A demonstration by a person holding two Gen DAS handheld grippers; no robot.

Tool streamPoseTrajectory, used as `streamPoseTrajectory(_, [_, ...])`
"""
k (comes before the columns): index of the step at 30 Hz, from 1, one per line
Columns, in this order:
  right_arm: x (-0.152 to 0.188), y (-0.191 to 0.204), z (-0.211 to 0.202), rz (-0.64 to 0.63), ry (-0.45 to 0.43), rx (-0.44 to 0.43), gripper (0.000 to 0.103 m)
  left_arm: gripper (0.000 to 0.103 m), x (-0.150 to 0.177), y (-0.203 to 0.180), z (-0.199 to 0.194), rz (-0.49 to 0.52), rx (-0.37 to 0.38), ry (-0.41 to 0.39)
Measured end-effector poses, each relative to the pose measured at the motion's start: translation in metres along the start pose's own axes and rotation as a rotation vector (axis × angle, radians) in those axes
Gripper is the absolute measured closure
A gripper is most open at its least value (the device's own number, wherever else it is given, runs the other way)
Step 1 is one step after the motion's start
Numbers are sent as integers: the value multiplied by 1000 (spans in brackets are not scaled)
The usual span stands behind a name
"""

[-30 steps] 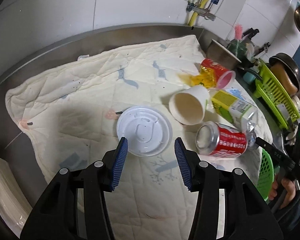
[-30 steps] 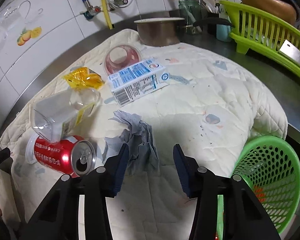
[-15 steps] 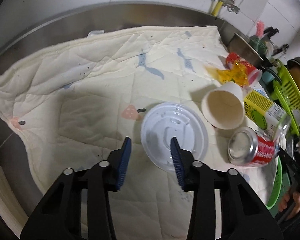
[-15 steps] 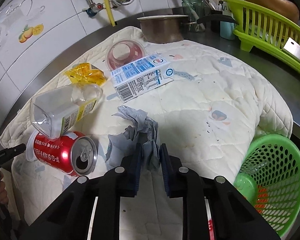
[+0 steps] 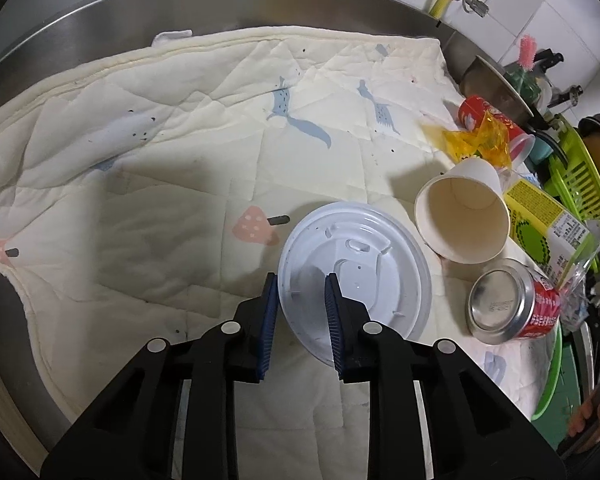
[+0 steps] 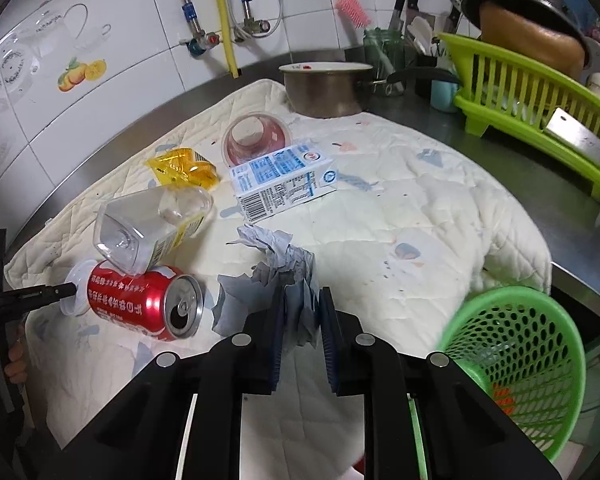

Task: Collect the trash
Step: 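Drop the tissue into the green basket with the right tool while the left tool grasps the white lid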

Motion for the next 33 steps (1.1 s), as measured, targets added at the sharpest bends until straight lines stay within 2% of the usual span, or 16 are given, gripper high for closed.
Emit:
streamPoseTrajectory(4, [5,-10,-17,-1,-20,22,86,87,0,-2,1,7,-11,-10])
streamPoseTrajectory(5, [6,-14,-21,3,-23,26,86,95,1,-2,-1,7,-14,-12])
streamPoseTrajectory(13, [36,-51,-45,43,-15,109,86,99,9,-9,-24,-8,1,-54])
streamPoseTrajectory(19, [72,-89,-40,70,55,203,86,99,21,-25,-51,5,29,-84])
streamPoseTrajectory(25, [102,-118,-24,104,132,268,86,99,33,-46,-76,36,86,-105])
streamPoseTrajectory(33, [123,-148,-9,155,193,332,84,99,44,-93,-107,119,194,-122])
Point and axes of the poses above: each gripper's, at about its wrist camera, not at the fingertips, and z roughly the way its jaws point, y to its left, x to its underside, the point moved 3 cm from there along z, roughly the way its jaws point, and after that the axes turned 10 degrees about x, right-handed, at the moved point
